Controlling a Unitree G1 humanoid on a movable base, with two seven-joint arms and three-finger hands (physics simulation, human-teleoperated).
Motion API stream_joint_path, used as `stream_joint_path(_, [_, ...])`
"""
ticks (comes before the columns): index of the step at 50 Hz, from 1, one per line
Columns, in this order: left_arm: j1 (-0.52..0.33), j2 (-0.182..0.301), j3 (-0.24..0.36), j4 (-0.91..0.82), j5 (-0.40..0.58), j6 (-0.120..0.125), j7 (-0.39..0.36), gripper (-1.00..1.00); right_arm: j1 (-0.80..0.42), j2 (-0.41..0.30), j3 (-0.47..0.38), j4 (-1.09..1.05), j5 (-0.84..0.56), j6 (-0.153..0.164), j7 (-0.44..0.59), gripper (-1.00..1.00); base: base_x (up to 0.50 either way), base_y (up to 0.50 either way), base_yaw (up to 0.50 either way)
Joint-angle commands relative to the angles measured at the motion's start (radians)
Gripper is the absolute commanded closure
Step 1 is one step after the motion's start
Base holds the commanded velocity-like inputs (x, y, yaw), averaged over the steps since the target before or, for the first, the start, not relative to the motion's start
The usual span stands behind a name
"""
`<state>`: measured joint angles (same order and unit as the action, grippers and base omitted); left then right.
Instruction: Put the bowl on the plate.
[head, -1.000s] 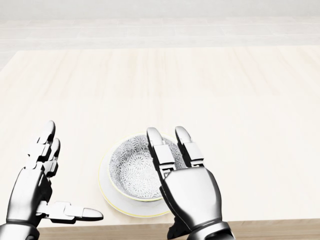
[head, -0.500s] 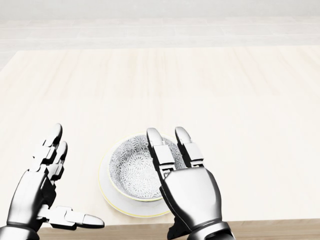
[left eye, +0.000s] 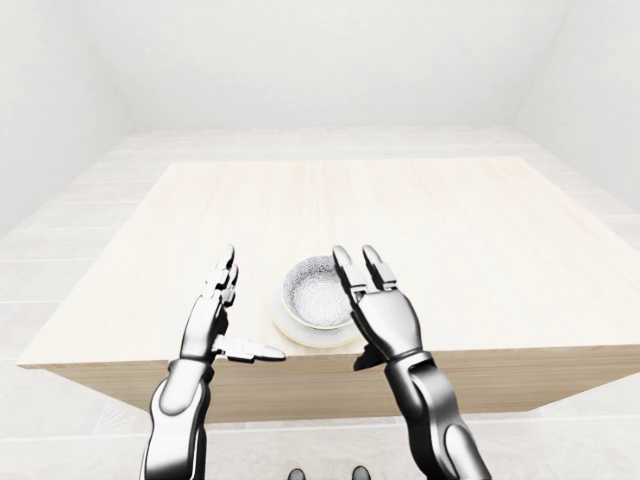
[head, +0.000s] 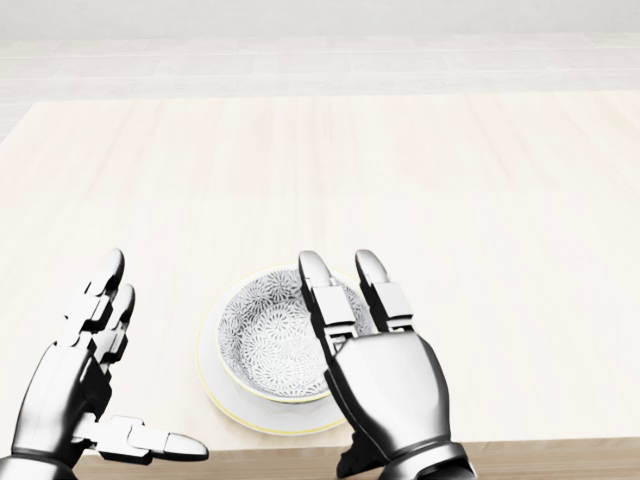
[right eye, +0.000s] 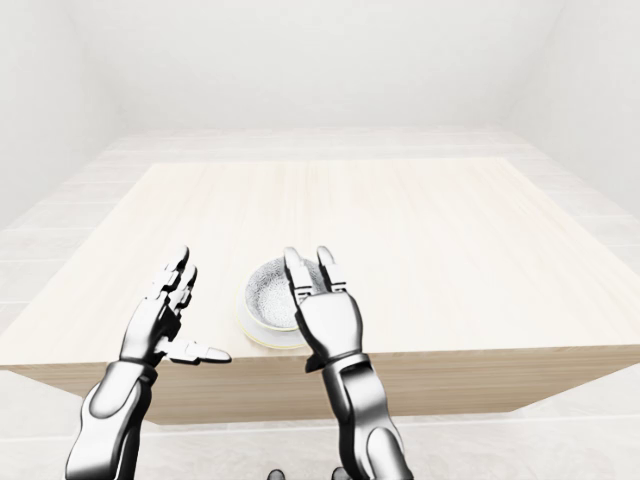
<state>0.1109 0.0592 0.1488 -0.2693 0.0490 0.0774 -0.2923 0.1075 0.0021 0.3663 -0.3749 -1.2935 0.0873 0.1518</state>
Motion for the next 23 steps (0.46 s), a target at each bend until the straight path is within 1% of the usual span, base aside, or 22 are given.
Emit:
stream_joint_path(1, [-0.003, -0.002, 0.004, 0.004, 0.002, -0.005, 0.007, -1.0, 0.005, 0.0, -0.015, -0.047, 0.031, 0.0, 0.01, -1.0, 0.0, 0.0, 0.0])
stream_joint_path(3, [-0.003, -0.001, 0.004, 0.008, 0.002, -0.009, 0.008, -1.0, 0.004, 0.007, -0.028, -0.076, 0.074, 0.0, 0.019, -1.0, 0.0, 0.0, 0.0])
stream_joint_path(6, [-0.009, 0.0, 0.004, 0.019, 0.002, -0.012, 0.01, -1.0, -0.011, 0.005, -0.054, -0.094, 0.097, 0.0, 0.031, -1.0, 0.0, 0.0, 0.0])
stream_joint_path(10, [-0.009, 0.001, 0.003, 0.014, 0.001, -0.007, 0.01, -1.0, -0.022, 0.003, -0.083, -0.115, 0.129, 0.0, 0.046, -1.0, 0.0, 0.0, 0.0])
stream_joint_path(13, [-0.007, 0.001, 0.004, 0.011, -0.001, -0.008, 0.01, -1.0, -0.022, 0.005, -0.093, -0.129, 0.141, 0.0, 0.053, -1.0, 0.0, 0.0, 0.0])
stream_joint_path(18, [-0.007, 0.002, 0.007, -0.004, -0.005, 0.006, 0.009, -1.0, -0.029, 0.017, -0.126, -0.175, 0.204, 0.0, 0.054, -1.0, 0.0, 0.0, 0.0])
stream_joint_path(23, [-0.002, 0.002, 0.008, -0.014, -0.005, 0.007, 0.007, -1.0, -0.033, 0.004, -0.152, -0.188, 0.232, 0.0, 0.065, -1.0, 0.0, 0.0, 0.0])
